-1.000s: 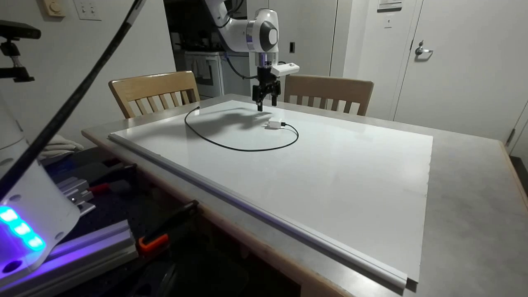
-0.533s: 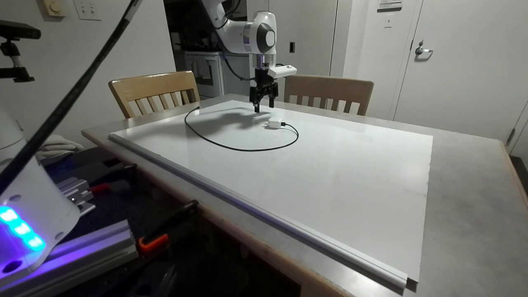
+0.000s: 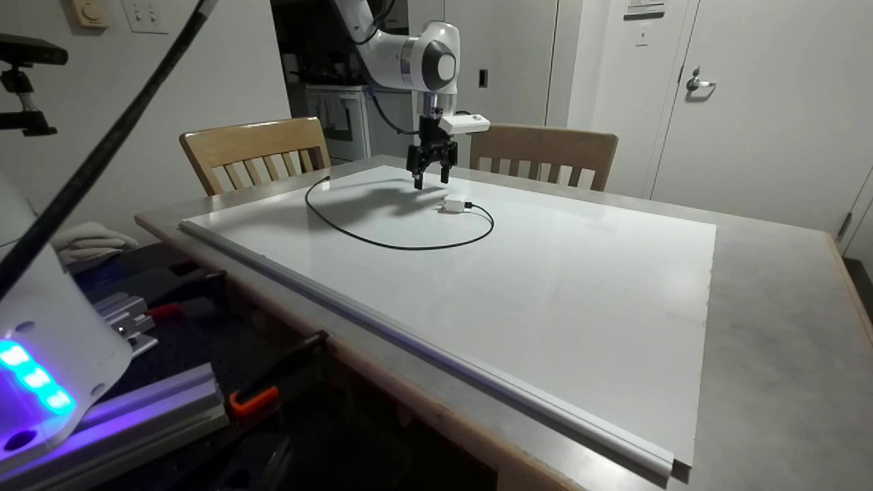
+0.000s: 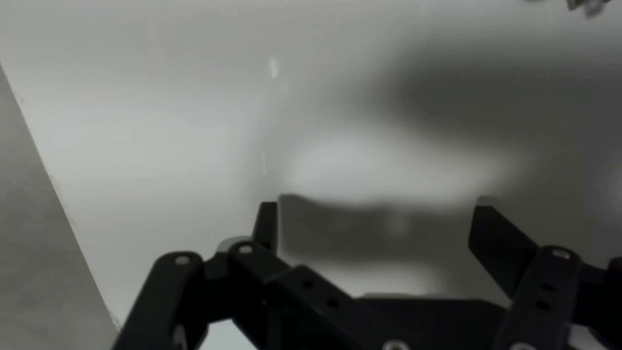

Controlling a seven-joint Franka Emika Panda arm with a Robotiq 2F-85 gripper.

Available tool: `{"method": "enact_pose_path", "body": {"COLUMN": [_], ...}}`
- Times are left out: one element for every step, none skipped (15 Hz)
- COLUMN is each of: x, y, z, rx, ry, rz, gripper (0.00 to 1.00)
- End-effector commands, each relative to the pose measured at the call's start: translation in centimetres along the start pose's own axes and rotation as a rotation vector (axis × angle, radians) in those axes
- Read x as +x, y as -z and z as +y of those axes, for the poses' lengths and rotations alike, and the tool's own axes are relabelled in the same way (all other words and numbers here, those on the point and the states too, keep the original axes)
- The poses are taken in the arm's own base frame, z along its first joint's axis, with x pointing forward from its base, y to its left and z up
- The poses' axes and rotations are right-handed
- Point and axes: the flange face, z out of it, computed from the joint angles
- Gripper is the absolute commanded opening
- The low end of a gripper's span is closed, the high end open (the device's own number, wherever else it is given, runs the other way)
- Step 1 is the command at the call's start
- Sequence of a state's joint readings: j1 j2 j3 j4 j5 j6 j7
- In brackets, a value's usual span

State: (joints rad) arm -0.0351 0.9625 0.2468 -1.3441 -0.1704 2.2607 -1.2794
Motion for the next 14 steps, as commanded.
{"method": "enact_pose_path", "body": {"x": [-2.3,-1.0,-1.3,-1.4,-1.2,-1.0,-0.8,-0.8,-0.4,-0.5,-0.6,-0.6,-0.8,-0.9], "y": [1.8,0.4,0.6,0.6,0.5,0.4,0.4,0.4,0.1,0.5,0.7,1.0,1.4,1.7], "z": [-1.6,-0.3,-0.3,-0.3,-0.3,-0.4,-0.4,-0.5,-0.3,-0.3,-0.4,-0.6,-0.9,-1.1], "rx": [-0.005,0.005,0.002,0.001,0.002,0.004,0.004,0.004,0.001,-0.005,-0.007,-0.004,0.019,0.030], "ry": [-0.071,-0.034,-0.040,-0.040,-0.038,-0.035,-0.033,-0.032,-0.032,-0.045,-0.056,-0.063,-0.074,-0.077], "rz": [-0.007,-0.002,-0.006,-0.007,-0.007,-0.007,-0.007,-0.007,0.002,-0.006,-0.021,-0.027,-0.036,-0.044], "gripper": [1.00,1.00,1.00,1.00,1.00,1.00,1.00,1.00,1.00,1.00,1.00,1.00,1.00,1.00]}}
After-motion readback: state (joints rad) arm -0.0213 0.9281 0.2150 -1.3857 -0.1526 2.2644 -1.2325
